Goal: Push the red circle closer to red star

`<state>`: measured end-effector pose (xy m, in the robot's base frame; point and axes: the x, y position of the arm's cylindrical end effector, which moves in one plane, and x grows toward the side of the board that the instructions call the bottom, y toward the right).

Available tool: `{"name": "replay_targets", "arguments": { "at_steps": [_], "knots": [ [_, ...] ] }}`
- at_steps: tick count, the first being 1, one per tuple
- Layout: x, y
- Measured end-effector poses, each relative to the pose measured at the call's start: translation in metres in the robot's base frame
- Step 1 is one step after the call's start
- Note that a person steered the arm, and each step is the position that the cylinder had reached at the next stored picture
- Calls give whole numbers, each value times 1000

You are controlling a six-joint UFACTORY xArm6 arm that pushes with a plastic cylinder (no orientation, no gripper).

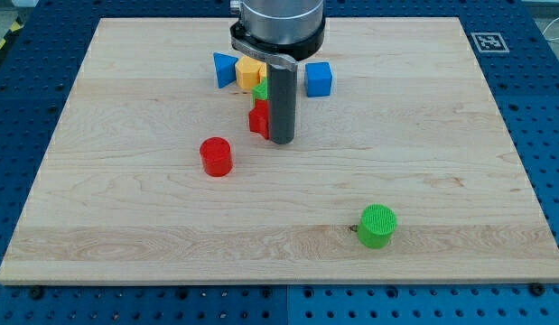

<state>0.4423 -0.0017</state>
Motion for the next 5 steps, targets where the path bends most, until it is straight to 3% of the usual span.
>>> {"name": "replay_targets", "arguments": {
  "at_steps": [2, 4, 5],
  "knots": [
    [57, 27],
    [115, -48],
    [116, -110]
  ]
}}
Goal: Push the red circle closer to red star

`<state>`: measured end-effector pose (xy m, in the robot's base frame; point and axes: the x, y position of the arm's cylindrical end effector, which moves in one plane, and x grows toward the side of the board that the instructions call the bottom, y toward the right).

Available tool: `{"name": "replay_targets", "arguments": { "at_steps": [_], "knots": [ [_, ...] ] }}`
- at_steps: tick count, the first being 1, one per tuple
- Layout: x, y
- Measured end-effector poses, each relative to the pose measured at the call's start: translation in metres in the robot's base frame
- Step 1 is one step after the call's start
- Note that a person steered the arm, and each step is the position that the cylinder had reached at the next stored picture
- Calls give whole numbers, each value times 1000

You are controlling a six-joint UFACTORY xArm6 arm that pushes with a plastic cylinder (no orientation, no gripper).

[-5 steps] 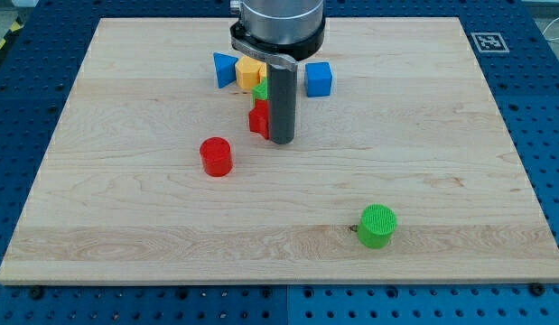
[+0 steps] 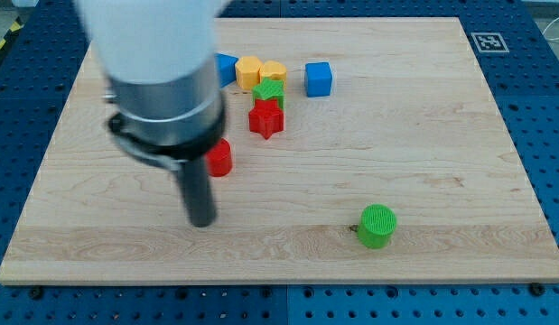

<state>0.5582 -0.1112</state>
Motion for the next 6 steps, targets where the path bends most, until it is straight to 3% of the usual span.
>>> {"name": "replay_targets", "arguments": {
  "at_steps": [2, 3, 6],
  "knots": [
    [-23, -44],
    [-45, -44],
    [-49, -14]
  ]
}}
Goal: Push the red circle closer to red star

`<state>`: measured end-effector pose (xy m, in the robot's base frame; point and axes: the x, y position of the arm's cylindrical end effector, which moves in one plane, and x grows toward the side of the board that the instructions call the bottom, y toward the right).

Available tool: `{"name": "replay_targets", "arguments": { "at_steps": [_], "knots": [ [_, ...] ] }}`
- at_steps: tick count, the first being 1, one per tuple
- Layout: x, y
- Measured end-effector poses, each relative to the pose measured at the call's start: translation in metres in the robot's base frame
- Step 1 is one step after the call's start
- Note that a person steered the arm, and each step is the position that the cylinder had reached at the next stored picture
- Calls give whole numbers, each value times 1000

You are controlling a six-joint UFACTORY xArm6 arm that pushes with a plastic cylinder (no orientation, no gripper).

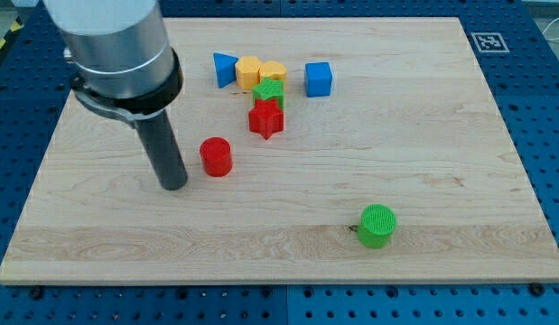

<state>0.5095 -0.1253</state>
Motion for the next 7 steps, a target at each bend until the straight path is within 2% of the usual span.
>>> {"name": "replay_targets", "arguments": {
  "at_steps": [3, 4, 6, 7],
  "knots": [
    [-8, 74],
    [-8, 68],
    [-11, -12],
    [-36, -20]
  ]
}}
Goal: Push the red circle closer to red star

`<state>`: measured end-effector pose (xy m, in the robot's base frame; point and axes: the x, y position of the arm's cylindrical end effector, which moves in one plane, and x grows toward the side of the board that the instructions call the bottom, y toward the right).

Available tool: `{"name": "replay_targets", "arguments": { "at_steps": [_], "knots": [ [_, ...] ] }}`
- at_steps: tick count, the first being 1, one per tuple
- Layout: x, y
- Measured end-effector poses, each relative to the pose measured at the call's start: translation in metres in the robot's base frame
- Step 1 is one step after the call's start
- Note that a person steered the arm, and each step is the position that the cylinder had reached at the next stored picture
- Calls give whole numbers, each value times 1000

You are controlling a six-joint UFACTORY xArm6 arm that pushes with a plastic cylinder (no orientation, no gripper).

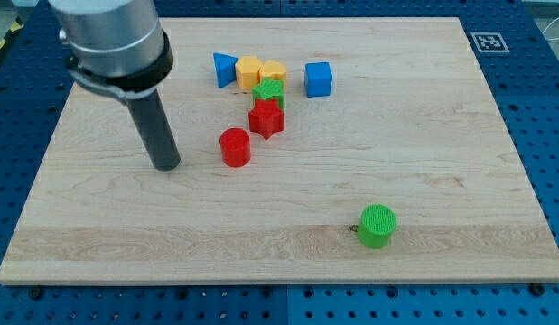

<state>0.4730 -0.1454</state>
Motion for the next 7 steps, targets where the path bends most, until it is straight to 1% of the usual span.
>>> {"name": "replay_targets", "arguments": {
  "at_steps": [1, 2, 3, 5, 7],
  "knots": [
    [-26, 3],
    [-29, 26],
    [-27, 43],
    [15, 33],
    [8, 70]
  ]
}}
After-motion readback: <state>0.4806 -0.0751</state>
